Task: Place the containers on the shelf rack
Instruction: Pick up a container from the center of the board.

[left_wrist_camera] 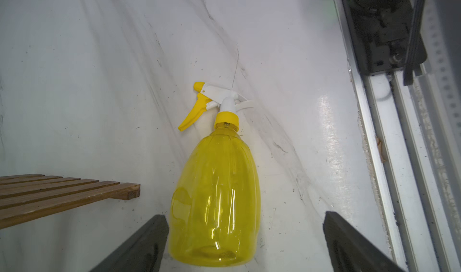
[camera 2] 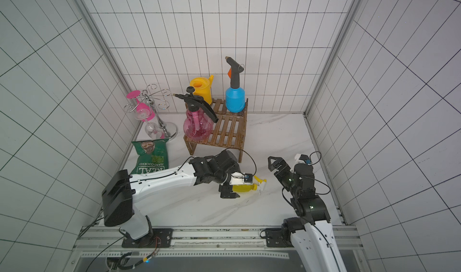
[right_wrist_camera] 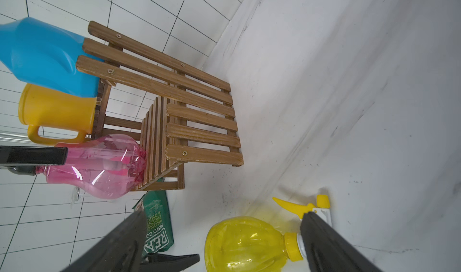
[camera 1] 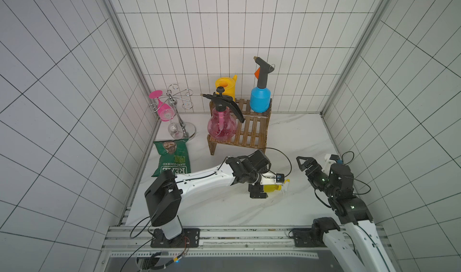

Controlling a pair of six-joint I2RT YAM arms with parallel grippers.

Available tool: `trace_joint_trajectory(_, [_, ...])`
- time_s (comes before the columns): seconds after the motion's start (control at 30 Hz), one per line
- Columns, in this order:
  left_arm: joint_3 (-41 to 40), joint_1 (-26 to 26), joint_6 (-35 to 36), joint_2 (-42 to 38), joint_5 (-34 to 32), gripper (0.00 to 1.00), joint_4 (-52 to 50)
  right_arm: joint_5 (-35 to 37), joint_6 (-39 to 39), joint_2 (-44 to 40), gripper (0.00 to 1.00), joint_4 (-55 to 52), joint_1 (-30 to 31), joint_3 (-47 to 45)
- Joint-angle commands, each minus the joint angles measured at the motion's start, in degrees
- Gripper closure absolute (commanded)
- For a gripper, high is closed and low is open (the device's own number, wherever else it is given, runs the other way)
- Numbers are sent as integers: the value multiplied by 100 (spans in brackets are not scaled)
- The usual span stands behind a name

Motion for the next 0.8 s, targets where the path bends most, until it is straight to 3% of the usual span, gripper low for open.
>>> trace_joint_trajectory(0.0, [369,-93,393,342,-326,1,-396,67,24,-35,1,-224,-133,214])
trace_joint_trajectory(0.4, [588,-189,289,1417,-1217,2,-160,-112,-90,62,1,-253,-307,437])
trace_joint_trajectory(0.57, [487,-188,28,1571,-1350,12,36,-159,-121,91,1,-255,-346,495])
trace_joint_trajectory(0.77, [96,-189,-247,1135,-919,24,258,-182,-206,40,1,-287,-385,497])
